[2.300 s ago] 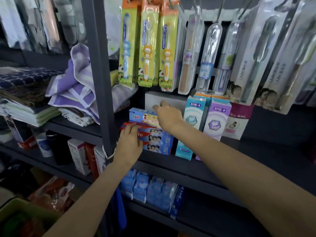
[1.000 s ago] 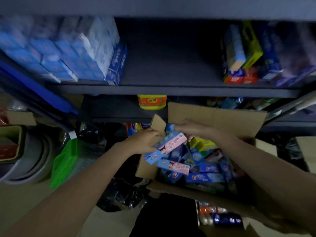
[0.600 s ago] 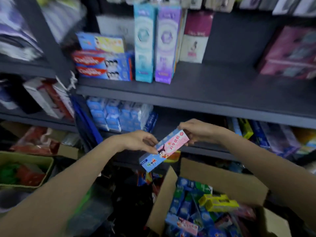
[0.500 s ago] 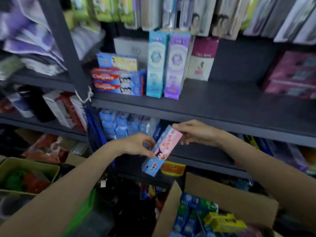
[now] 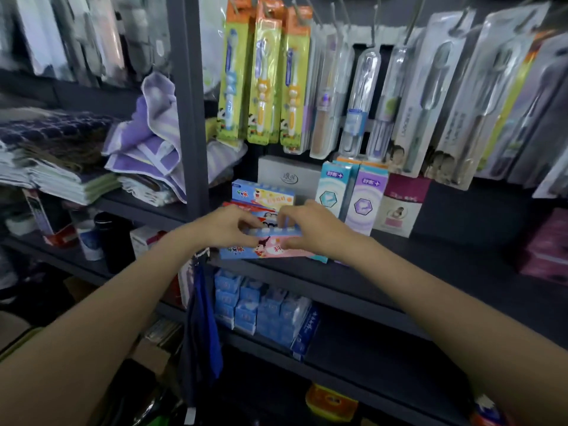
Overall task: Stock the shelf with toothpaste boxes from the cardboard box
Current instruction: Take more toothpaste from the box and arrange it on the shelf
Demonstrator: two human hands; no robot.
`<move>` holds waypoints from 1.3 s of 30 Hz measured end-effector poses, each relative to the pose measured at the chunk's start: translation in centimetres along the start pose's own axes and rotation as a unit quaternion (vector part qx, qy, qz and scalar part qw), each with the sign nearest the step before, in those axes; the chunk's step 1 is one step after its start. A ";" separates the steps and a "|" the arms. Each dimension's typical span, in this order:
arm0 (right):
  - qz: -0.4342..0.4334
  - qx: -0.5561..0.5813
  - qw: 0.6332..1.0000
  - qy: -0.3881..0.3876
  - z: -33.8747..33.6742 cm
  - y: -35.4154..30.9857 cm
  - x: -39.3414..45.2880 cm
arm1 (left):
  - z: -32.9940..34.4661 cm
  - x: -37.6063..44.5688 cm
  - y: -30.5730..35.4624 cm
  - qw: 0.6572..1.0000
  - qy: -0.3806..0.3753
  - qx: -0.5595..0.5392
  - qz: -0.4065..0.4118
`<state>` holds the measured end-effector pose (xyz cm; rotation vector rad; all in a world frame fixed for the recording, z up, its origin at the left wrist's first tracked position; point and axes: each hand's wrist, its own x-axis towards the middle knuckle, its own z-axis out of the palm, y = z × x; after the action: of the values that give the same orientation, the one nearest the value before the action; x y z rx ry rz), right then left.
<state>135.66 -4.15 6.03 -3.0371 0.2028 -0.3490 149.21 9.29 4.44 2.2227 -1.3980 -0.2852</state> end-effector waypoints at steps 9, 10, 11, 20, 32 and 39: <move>0.115 0.022 0.991 0.067 0.2 1.3 9.2 | 0.7 2.7 -2.5 0.954 0.294 0.046 -0.034; 0.119 0.013 0.991 0.064 0.7 1.4 9.7 | 1.3 2.7 -3.1 0.959 0.277 0.047 -0.043; 0.121 0.005 0.991 0.062 1.2 1.4 10.1 | 1.8 2.8 -3.5 0.962 0.263 0.048 -0.052; 0.087 0.022 0.985 0.144 3.1 1.5 9.4 | 3.8 3.0 -4.1 0.957 0.284 0.041 -0.050; 0.080 0.148 0.986 -0.011 11.8 5.9 -16.2 | 26.0 -4.9 3.2 0.974 0.042 0.056 0.216; 0.285 0.159 0.892 -0.313 27.8 8.9 -32.8 | 40.1 -10.0 4.3 0.911 -0.373 0.123 0.125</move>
<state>109.28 -6.62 -29.04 -2.4409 0.8479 0.5707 124.25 4.80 -28.48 2.1783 -2.1946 -0.9938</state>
